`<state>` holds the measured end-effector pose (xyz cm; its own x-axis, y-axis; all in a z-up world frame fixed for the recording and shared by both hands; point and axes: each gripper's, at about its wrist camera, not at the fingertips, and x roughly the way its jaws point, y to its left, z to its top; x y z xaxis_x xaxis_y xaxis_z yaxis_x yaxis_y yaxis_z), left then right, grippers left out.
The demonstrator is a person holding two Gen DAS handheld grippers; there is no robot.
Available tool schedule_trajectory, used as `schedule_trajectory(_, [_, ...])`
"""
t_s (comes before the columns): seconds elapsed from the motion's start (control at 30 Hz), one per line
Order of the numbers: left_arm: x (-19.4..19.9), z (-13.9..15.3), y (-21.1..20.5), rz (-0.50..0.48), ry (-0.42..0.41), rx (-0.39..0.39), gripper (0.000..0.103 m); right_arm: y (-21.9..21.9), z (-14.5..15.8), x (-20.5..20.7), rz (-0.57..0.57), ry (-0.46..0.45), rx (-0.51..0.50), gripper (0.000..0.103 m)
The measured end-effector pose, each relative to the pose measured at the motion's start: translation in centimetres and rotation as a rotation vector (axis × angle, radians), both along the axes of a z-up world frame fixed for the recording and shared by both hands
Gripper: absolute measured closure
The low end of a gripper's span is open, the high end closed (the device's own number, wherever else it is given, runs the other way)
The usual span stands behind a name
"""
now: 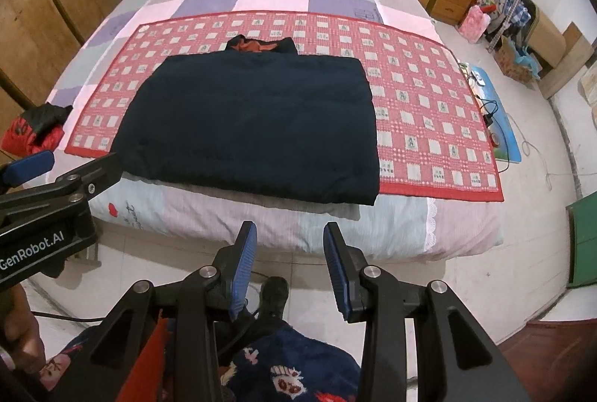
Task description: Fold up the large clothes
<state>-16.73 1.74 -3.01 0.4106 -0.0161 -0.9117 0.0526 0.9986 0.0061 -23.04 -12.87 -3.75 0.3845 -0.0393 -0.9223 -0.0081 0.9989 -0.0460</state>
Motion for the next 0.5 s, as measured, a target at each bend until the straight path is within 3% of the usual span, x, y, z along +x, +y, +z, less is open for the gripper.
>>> schedule_trajectory(0.5, [3.7, -2.2, 0.5, -0.021, 0.052, 0.001, 0.01, 0.3, -1.9, 3.7, -0.005, 0.048, 0.009, 0.063])
